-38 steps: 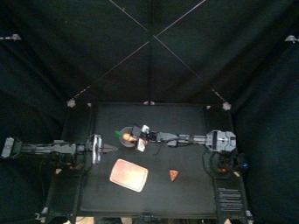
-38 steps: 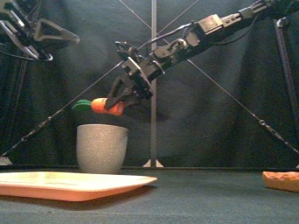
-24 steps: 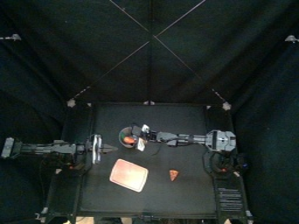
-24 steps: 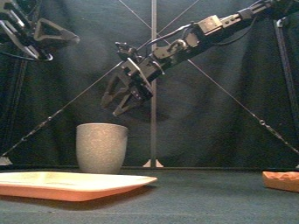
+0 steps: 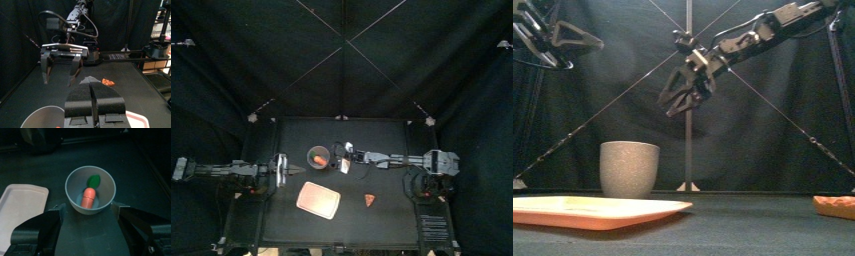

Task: Pick the carrot then place it in the grey bowl
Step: Drop carrot in the grey bowl and return to neutral

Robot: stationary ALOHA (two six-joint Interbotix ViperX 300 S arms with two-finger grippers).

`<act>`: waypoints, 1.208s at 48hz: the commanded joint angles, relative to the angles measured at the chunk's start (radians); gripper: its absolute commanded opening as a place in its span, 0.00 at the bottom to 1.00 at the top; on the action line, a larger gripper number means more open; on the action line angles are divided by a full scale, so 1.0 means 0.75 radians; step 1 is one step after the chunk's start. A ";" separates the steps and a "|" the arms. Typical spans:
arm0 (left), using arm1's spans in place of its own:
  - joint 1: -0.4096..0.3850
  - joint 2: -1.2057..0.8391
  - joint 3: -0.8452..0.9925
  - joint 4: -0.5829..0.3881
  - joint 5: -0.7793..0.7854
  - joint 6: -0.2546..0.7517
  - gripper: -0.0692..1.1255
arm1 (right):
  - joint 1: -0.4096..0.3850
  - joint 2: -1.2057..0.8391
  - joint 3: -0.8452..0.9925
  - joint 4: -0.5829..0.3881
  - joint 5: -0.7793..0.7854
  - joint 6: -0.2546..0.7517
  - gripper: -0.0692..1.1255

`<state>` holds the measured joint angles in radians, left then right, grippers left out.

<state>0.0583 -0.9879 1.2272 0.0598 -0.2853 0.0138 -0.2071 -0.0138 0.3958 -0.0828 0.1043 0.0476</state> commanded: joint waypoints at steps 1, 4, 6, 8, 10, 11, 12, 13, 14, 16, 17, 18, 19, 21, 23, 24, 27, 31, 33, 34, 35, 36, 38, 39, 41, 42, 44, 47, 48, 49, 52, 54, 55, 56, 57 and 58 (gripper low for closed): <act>0.004 -0.012 -0.016 0.016 -0.008 0.002 0.03 | 0.012 -0.237 0.166 0.006 -0.160 0.000 0.92; 0.004 -0.020 -0.012 0.025 -0.008 0.002 0.03 | 0.022 -0.327 0.260 0.008 -0.254 -0.002 0.92; 0.004 -0.025 -0.010 0.029 -0.008 0.002 0.03 | 0.031 -0.385 0.317 0.008 -0.301 0.000 0.92; 0.004 -0.029 -0.008 0.033 -0.008 0.002 0.03 | 0.043 -0.448 0.370 0.010 -0.340 0.000 0.92; 0.004 -0.031 -0.008 0.035 -0.006 0.002 0.03 | 0.055 -0.509 0.419 0.010 -0.364 0.000 0.92; 0.004 -0.031 -0.008 0.035 -0.006 0.002 0.03 | 0.061 -0.540 0.442 0.010 -0.370 0.000 0.92; 0.004 -0.033 -0.006 0.035 -0.008 0.002 0.03 | 0.072 -0.587 0.477 0.010 -0.372 0.000 0.92; 0.004 -0.033 -0.006 0.035 -0.008 0.002 0.03 | 0.078 -0.618 0.497 0.012 -0.374 0.000 0.92; 0.004 -0.033 -0.006 0.035 -0.008 0.002 0.03 | 0.084 -0.650 0.520 0.012 -0.374 0.000 0.92; 0.004 -0.035 -0.006 0.035 -0.008 0.002 0.03 | 0.094 -0.718 0.562 0.012 -0.374 0.000 0.92; 0.004 -0.035 -0.004 0.035 -0.008 0.002 0.03 | 0.098 -0.749 0.583 0.012 -0.378 0.000 0.92; 0.004 -0.035 -0.004 0.035 -0.008 0.002 0.03 | 0.104 -0.783 0.603 0.012 -0.380 -0.002 0.92; 0.004 -0.035 -0.004 0.035 -0.008 0.002 0.03 | 0.110 -0.816 0.624 0.010 -0.385 -0.002 0.92; 0.004 -0.035 -0.004 0.035 -0.006 0.002 0.03 | 0.123 -0.884 0.665 0.004 -0.385 -0.002 0.92; 0.004 -0.035 -0.004 0.035 -0.008 0.002 0.03 | 0.135 -0.951 0.708 0.004 -0.385 -0.002 0.92; 0.004 -0.035 -0.004 0.035 -0.006 0.002 0.03 | 0.143 -0.986 0.730 0.004 -0.385 -0.002 0.92; 0.004 -0.035 -0.004 0.035 -0.008 0.002 0.03 | 0.168 -1.094 0.800 0.002 -0.387 -0.002 0.92; 0.004 -0.035 -0.002 0.035 -0.006 0.002 0.03 | 0.190 -1.205 0.882 0.004 -0.397 -0.002 0.92; 0.004 -0.035 -0.002 0.035 -0.008 0.002 0.03 | 0.202 -1.248 0.916 0.004 -0.401 -0.002 0.92; 0.004 -0.035 -0.002 0.035 -0.006 0.002 0.03 | 0.207 -1.268 0.931 0.002 -0.403 -0.002 0.92; 0.004 -0.037 -0.004 0.035 -0.006 0.002 0.03 | 0.215 -1.286 0.945 0.002 -0.407 -0.002 0.92; 0.004 -0.035 -0.002 0.035 -0.008 0.002 0.03 | 0.217 -1.305 0.957 0.002 -0.409 -0.002 0.92; 0.004 -0.035 -0.002 0.035 -0.008 0.002 0.03 | 0.225 -1.336 0.980 0.002 -0.417 -0.002 0.92; 0.004 -0.037 -0.004 0.035 -0.008 0.002 0.03 | 0.227 -1.346 0.990 0.002 -0.425 -0.002 0.92; 0.004 -0.035 -0.002 0.035 -0.006 0.002 0.03 | 0.227 -1.362 1.008 0.002 -0.440 0.000 0.92; 0.004 -0.037 -0.004 0.035 -0.006 0.002 0.03 | 0.227 -1.364 1.012 0.002 -0.444 -0.002 0.92; 0.004 -0.035 -0.002 0.035 -0.008 0.002 0.03 | 0.225 -1.364 1.017 0.002 -0.452 -0.002 0.92; 0.006 -0.035 -0.004 0.035 -0.008 0.002 0.03 | 0.223 -1.360 1.019 0.000 -0.452 -0.002 0.92; 0.006 -0.037 -0.002 0.035 -0.006 0.002 0.03 | 0.225 -1.356 1.021 0.000 -0.452 -0.002 0.92; 0.006 -0.035 -0.002 0.035 -0.006 0.002 0.03 | 0.223 -1.350 1.019 -0.002 -0.452 -0.002 0.92; 0.008 -0.035 -0.002 0.035 -0.006 0.002 0.03 | 0.223 -1.336 1.017 -0.010 -0.452 -0.004 0.92; 0.008 -0.035 0.002 0.035 -0.006 0.002 0.03 | 0.219 -1.327 1.017 -0.022 -0.454 -0.004 0.92; 0.010 -0.035 0.002 0.035 -0.006 0.002 0.03 | 0.219 -1.327 1.017 -0.027 -0.456 -0.004 0.92; 0.012 -0.035 0.004 0.035 -0.008 0.002 0.03 | 0.217 -1.325 1.017 -0.033 -0.456 -0.004 0.92; 0.014 -0.037 0.004 0.035 -0.006 0.002 0.03 | 0.215 -1.321 1.017 -0.035 -0.456 -0.002 0.92; 0.016 -0.035 0.006 0.035 -0.008 0.002 0.03 | 0.213 -1.321 1.017 -0.037 -0.454 -0.002 0.92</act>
<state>0.0629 -1.0170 1.2456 0.0828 -0.2853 0.0138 -0.0414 -1.0201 1.1720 -0.1043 -0.2270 0.0430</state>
